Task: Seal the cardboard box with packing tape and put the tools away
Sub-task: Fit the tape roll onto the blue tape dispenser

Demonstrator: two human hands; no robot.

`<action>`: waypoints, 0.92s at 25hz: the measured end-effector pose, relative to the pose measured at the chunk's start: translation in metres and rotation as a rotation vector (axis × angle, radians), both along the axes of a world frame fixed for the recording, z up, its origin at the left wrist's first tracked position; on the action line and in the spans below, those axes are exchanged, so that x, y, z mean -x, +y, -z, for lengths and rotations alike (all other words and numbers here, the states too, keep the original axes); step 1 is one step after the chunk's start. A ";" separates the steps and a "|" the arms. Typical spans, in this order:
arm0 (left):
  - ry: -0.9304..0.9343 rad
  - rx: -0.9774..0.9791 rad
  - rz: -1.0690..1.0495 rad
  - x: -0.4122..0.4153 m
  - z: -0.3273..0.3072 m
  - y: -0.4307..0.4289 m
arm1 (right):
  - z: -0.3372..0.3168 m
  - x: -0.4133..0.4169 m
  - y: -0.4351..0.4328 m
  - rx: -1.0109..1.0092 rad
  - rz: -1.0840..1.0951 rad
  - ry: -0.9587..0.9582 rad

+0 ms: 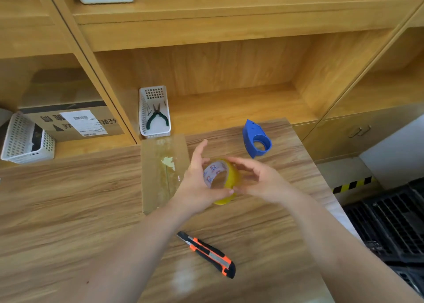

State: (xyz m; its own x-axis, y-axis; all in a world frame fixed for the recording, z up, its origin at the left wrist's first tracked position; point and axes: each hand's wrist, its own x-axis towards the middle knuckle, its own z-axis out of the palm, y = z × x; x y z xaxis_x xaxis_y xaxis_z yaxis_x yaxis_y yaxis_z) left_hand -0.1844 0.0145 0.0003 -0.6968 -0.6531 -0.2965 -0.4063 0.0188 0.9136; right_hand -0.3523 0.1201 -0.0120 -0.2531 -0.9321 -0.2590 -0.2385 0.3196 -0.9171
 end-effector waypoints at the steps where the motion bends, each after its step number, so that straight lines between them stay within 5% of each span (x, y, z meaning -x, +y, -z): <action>1: -0.018 0.036 0.017 0.008 -0.001 0.001 | 0.002 0.007 0.002 -0.009 -0.009 -0.004; 15: -0.243 0.695 0.478 0.087 -0.002 0.011 | 0.025 0.066 0.004 -0.076 -0.098 0.044; 23: -0.185 0.543 0.337 0.121 0.012 0.000 | 0.033 0.107 0.008 0.000 0.068 0.089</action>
